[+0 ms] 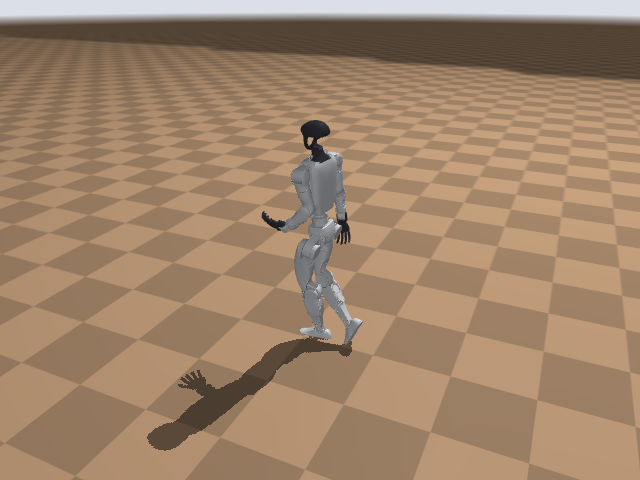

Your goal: Walk run

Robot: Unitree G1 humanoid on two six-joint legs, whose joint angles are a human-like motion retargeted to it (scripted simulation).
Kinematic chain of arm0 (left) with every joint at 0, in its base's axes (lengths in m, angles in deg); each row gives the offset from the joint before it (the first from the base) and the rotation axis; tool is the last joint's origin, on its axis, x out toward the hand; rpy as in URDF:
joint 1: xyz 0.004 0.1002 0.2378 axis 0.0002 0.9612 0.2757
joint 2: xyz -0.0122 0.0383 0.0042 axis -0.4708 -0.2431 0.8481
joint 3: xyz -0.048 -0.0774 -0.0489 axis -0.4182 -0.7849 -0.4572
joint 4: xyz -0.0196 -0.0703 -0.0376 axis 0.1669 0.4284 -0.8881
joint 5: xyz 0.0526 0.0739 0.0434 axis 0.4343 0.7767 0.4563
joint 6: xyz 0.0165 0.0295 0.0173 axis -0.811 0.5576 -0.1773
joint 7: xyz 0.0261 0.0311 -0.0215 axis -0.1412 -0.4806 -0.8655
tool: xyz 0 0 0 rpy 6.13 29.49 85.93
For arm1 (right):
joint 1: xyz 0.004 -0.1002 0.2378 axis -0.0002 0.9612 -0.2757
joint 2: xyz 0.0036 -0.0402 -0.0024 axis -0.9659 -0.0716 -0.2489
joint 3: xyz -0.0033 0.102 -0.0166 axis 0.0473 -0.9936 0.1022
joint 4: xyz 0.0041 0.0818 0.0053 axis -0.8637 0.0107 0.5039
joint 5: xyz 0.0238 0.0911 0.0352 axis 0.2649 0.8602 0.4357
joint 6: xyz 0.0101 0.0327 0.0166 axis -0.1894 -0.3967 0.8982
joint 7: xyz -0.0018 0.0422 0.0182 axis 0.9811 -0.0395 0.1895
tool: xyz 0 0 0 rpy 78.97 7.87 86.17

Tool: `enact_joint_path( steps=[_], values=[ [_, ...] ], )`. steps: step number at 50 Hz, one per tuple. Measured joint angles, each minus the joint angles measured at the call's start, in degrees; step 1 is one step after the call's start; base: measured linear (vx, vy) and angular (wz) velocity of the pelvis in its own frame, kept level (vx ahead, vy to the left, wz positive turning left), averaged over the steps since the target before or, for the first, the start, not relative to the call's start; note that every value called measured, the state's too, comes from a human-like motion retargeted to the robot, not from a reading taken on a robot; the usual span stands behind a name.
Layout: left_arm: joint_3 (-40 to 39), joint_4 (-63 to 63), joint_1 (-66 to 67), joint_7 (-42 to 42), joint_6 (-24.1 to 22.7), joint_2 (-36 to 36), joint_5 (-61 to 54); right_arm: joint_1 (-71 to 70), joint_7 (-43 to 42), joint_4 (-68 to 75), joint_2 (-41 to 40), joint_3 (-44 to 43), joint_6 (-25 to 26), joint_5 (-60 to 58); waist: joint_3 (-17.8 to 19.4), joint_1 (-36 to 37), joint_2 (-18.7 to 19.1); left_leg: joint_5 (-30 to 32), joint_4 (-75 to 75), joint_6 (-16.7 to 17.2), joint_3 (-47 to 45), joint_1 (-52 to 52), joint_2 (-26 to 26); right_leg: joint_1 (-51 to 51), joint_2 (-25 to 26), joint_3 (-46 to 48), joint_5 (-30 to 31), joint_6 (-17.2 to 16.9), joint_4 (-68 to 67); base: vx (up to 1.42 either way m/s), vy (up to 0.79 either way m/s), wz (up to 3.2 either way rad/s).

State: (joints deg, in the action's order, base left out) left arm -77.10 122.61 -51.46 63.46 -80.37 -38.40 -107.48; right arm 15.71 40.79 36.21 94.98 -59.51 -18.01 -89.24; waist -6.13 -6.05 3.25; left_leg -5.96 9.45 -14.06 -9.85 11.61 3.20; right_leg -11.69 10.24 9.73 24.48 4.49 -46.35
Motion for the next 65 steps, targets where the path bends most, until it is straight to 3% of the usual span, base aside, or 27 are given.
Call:
enact_joint_path(
  steps=[2,5,10,13,15,17,18,21,23,25,27,31,34,38,40,43,45,46,48,50,52,53,54,57,60,65],
  values=[
    [0.9,0.2,-2.6,-0.1,-0.7,-0.8,-0.8,4.1,2.1,4.1,-0.5,-1.5,0.1,-1.3,0.7,-2.4,0.9,-0.6,-1.8,0.4,3.3,-3.1,0.7,-6.1,-0.3,-0.8,-5.6,-1.9,0.3,1.08,-0.15,1.36],
    [2.1,-1.2,-4.8,0.1,-1.0,-2.0,-1.3,11.1,4.6,8.3,-1.2,-2.6,0.9,-4.2,1.4,-7.5,2.0,-2.1,-3.7,0.1,8.9,-7.8,2.6,-13.7,-5.0,-0.2,-12.5,-4.7,7.2,1.05,-0.19,1.61],
    [1.7,-3.0,-7.9,1.4,-0.1,-4.1,-1.9,22.2,7.2,8.3,-3.6,-3.1,5.8,-9.1,3.4,-13.2,-0.9,-5.9,-5.5,0.6,14.2,-18.0,6.9,-18.9,-15.5,-1.2,-15.5,-9.6,31.6,1.08,-0.38,0.99],
    [0.6,-2.8,-8.1,1.7,-0.3,-5.0,-1.6,25.9,9.7,8.3,-4.6,-4.2,7.2,-11.4,4.3,-14.7,-1.9,-6.6,-5.3,3.2,15.5,-23.8,6.4,-20.5,-16.2,-8.4,-21.1,-14.8,43.6,1.15,-0.53,0.38],
    [0.2,-2.2,-7.0,1.4,-0.5,-4.7,-1.0,27.6,11.3,8.3,-4.8,-4.8,7.2,-11.3,3.9,-15.4,-1.3,-4.0,-4.0,6.3,15.9,-26.2,4.9,-20.3,-17.6,-1.8,-21.9,-17.9,46.6,1.2,-0.57,0.24],
    [-0.5,-1.1,-5.6,0.4,-0.6,-3.6,-1.0,27.6,12.3,8.3,-4.4,-5.0,7.5,-10.3,2.0,-16.0,-0.7,3.4,-1.4,11.0,15.7,-26.5,3.9,-19.8,-17.0,1.7,-20.4,-12.9,42.6,1.23,-0.61,0.17],
    [-0.6,-0.7,-4.6,0.0,-0.7,-3.0,-1.2,27.2,12.1,8.3,-4.2,-5.2,7.7,-9.7,0.9,-16.5,-0.6,9.3,0.4,13.8,16.1,-26.5,3.5,-19.6,-18.1,8.0,-18.7,-12.1,40.6,1.31,-0.66,0.35],
    [-0.9,0.3,-0.2,0.9,-0.2,-1.0,-1.6,23.9,10.1,8.3,-3.6,-5.2,7.9,-6.7,-0.1,-17.6,-0.4,30.0,13.4,20.9,15.7,-23.7,2.1,-17.6,-12.9,-8.2,-19.5,-6.8,34.6,1.37,-0.68,0.27],
    [-0.8,0.9,1.7,0.9,0.1,-0.1,-2.3,18.4,9.1,8.3,-2.7,-3.5,8.3,-3.5,2.6,-17.1,1.4,35.5,35.0,22.5,11.5,-16.6,-3.6,-13.1,-8.4,-4.8,-23.2,-2.3,32.1,1.1,-0.47,-0.48],
    [-0.6,1.4,2.5,1.8,0.8,-0.3,-3.5,11.1,6.9,8.3,-1.7,-2.7,8.2,-1.1,2.8,-17.6,-0.1,36.0,44.4,20.3,11.1,-10.6,-2.0,-8.2,-9.6,-2.4,-24.4,-0.7,33.9,1.1,-0.43,-0.22],
    [-1.3,1.6,3.1,4.0,1.8,-1.0,-2.7,3.2,3.1,7.5,-0.9,-2.4,6.4,0.8,0.7,-16.1,-4.0,30.0,43.0,16.0,4.9,-5.9,1.5,-4.6,-12.6,-4.4,-25.3,-0.3,36.0,1.05,-0.39,-0.39],
    [-2.2,0.9,3.9,5.9,2.0,-3.1,-0.9,-8.2,-3.7,-3.7,-0.5,0.9,1.9,3.7,1.9,-10.8,-6.3,15.6,41.5,11.3,-4.3,5.5,-0.4,2.4,-9.8,-8.4,-26.3,1.8,39.4,0.97,-0.27,-1.06],
    [-2.0,-0.5,4.8,5.9,2.0,-4.4,-0.2,-15.3,-5.3,-11.3,1.4,3.1,-1.5,4.0,2.1,-6.5,-6.4,10.2,30.1,8.8,-6.4,12.6,-0.4,7.1,-7.0,-8.7,-27.9,4.0,41.6,1.06,-0.24,-1.03],
    [-2.3,-1.5,4.8,5.6,2.1,-4.4,0.6,-23.8,-5.1,-17.3,5.2,3.4,-4.1,4.0,2.5,-2.2,-4.5,8.8,5.6,5.6,-6.6,17.1,0.2,13.6,-2.0,-8.6,-31.5,6.2,42.7,1.2,-0.2,-0.52],
    [-2.4,-1.6,4.4,5.0,1.8,-3.3,0.7,-26.7,-5.0,-19.1,6.8,3.0,-4.4,4.1,2.8,-0.4,-4.6,5.0,-4.7,7.0,-7.2,17.4,2.0,17.0,-1.3,-8.6,-32.4,6.6,42.4,1.23,-0.12,-0.26],
    [-2.7,-0.7,3.6,3.9,1.6,-1.4,0.3,-27.8,-6.4,-20.3,7.7,3.1,-4.6,5.7,2.5,0.7,-5.5,2.7,-9.9,8.4,-6.4,15.4,4.4,21.2,-2.1,-5.2,-27.6,4.7,40.3,1.41,-0.1,-0.11],
    [-2.9,-0.1,3.4,3.5,1.7,-0.4,0.2,-26.6,-8.5,-19.7,7.2,2.3,-6.1,6.6,1.8,3.0,-6.1,3.1,-5.7,6.6,-6.4,14.1,3.3,22.8,-3.3,-3.5,-18.7,2.8,37.2,1.29,-0.1,-0.75],
    [-3.0,0.2,3.7,3.3,1.6,0.1,0.3,-25.3,-9.7,-18.6,6.7,2.1,-7.2,7.1,1.3,4.8,-6.2,5.9,-4.2,5.8,-7.5,13.8,2.2,23.2,-4.1,-2.6,-11.1,2.0,34.5,1.55,-0.06,-0.99],
    [-3.1,0.8,3.9,3.2,1.6,0.5,0.2,-21.8,-11.1,-15.8,5.3,2.1,-8.6,7.6,0.2,5.2,-5.4,8.5,-1.0,4.0,-4.4,12.4,1.1,21.5,-4.0,-1.5,2.7,0.8,26.4,1.62,-0.01,-0.19],
    [-3.5,1.3,3.6,3.2,2.0,0.6,-0.3,-18.2,-10.0,-11.8,4.0,3.0,-7.4,6.2,1.2,2.2,-8.6,5.0,4.9,2.3,3.4,10.7,7.0,14.0,-6.4,-2.9,5.5,-0.6,3.3,1.62,-0.02,0.86],
    [-3.6,2.0,1.6,3.0,2.3,0.0,-0.7,-15.5,-6.7,-6.9,2.3,2.9,-3.4,2.8,2.0,1.6,-9.0,1.1,7.1,1.9,0.1,7.3,6.3,8.8,-11.4,1.0,5.5,1.4,-8.6,1.08,-0.05,0.05],
    [-3.4,2.4,0.7,2.5,2.0,-0.6,-0.6,-13.7,-5.1,-4.5,1.2,2.9,-1.6,1.0,1.6,2.8,-5.8,1.0,5.4,2.2,-3.4,5.0,0.7,6.5,-7.0,0.8,5.4,2.7,-5.7,1.04,-0.08,-0.33],
    [-2.8,2.8,-0.3,1.9,1.8,-0.9,-0.5,-11.6,-3.7,-2.4,0.6,2.9,-0.7,-0.7,1.8,2.7,-3.9,0.4,4.1,2.6,-3.8,2.6,-1.5,4.0,-4.1,0.5,3.6,3.3,-4.6,1.05,-0.09,0.14],
    [-1.1,3.0,-3.1,0.3,1.0,-1.9,0.0,-4.2,-1.7,3.3,-0.1,4.4,-1.9,-5.0,3.2,-0.5,-1.8,-0.8,0.2,3.3,0.6,-4.0,-0.5,-4.0,-0.8,-1.4,-5.0,2.1,-2.9,1.09,-0.09,1.17],
    [0.3,0.1,-3.1,0.8,0.4,-3.2,1.6,4.1,-2.9,7.9,-1.1,6.4,-2.7,-8.5,3.4,-7.3,0.1,-1.6,-2.7,3.8,6.5,-8.6,0.7,-11.5,-3.9,-0.6,-12.8,-1.4,5.2,1.26,-0.16,1.79],
    [0.3,-4.2,-3.3,3.3,1.2,-5.9,3.2,20.1,0.4,8.3,-3.6,4.5,1.0,-13.8,3.0,-14.8,-1.4,-5.5,-5.2,4.1,13.3,-17.3,5.5,-17.9,-14.2,0.0,-14.1,-7.7,31.2,1.09,-0.29,1.2]
  ],
)
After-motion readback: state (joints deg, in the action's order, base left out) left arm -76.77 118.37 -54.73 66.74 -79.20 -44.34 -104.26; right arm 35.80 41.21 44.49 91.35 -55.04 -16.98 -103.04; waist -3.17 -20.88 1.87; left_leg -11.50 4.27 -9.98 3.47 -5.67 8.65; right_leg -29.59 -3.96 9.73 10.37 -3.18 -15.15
